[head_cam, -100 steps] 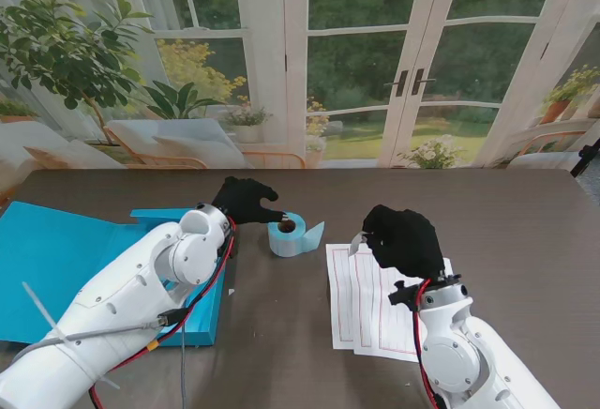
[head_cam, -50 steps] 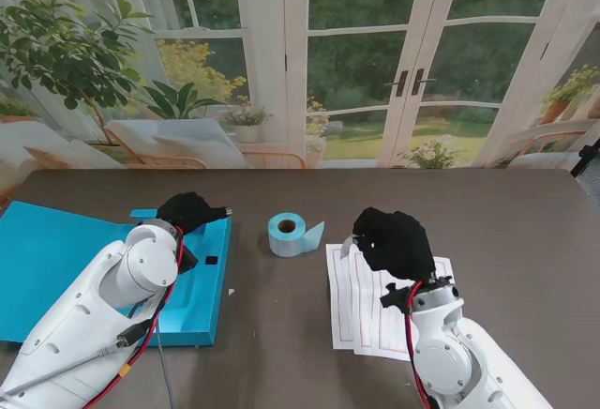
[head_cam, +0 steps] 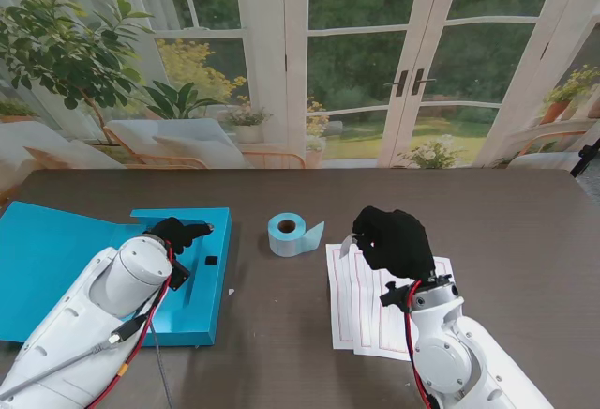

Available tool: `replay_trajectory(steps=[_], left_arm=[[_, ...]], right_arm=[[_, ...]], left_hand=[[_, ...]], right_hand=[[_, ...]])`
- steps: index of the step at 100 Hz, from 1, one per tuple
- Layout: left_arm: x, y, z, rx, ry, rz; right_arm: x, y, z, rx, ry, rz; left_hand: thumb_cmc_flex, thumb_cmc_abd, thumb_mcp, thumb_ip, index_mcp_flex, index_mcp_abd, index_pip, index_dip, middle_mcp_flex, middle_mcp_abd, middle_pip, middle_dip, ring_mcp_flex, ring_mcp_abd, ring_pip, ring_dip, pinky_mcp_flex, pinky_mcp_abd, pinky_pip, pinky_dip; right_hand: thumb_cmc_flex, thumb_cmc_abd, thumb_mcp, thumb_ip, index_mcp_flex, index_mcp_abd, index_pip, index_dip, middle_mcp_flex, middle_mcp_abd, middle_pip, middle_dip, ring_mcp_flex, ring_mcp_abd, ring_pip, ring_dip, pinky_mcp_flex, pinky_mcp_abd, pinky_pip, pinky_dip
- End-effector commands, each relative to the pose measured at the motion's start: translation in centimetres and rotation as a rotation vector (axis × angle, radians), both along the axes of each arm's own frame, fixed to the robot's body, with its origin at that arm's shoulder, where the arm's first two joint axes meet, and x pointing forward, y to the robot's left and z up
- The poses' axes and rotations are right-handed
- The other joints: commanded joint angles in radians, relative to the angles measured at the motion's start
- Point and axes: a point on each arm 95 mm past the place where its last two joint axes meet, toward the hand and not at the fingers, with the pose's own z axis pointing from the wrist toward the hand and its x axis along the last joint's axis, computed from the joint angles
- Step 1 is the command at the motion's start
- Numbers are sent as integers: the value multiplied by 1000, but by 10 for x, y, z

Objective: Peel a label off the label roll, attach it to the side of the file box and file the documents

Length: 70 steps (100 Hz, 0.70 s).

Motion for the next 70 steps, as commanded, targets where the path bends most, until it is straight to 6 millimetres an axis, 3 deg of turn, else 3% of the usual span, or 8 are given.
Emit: replay_trajectory(steps=[1,46,59,70], left_arm=[[2,-5,-7,-39,45,-2],[15,-14,-24,-172,35,74],[18,-18,-26,-235,43,77],[21,-22,-28,-265,42,95]], right_arm=[[-1,2,0,-8,9,8],[-2,-1,0,-12,15,7],[-3,-2,-1,-12,20,8],[-3,-3,-1,-12,22,7]], left_hand=[[-24,58,-74,39,-10,38,-15,-6,-12,37,-7,0,-25,47,4,20,-35,-35,13,37],[-17,76,-100,39,-44,27,-36,-10,-42,37,-12,2,-53,46,15,41,-65,-54,6,85],[13,112,-168,47,-104,-46,-60,-13,-102,0,-15,25,-118,7,14,60,-99,-106,-13,138],[21,114,-174,49,-113,-44,-63,-11,-109,6,-9,34,-131,9,13,63,-106,-110,-18,144]], right_hand=[[115,88,55,89,57,-118,140,22,-17,16,21,-10,6,3,9,8,-78,8,25,6],[115,88,55,89,59,-119,140,22,-16,16,21,-10,6,1,9,8,-78,9,26,6],[115,88,55,89,58,-119,140,22,-16,17,20,-10,6,3,9,8,-78,9,26,6],[114,87,55,89,58,-119,140,22,-16,16,20,-10,6,3,8,8,-78,9,25,6]])
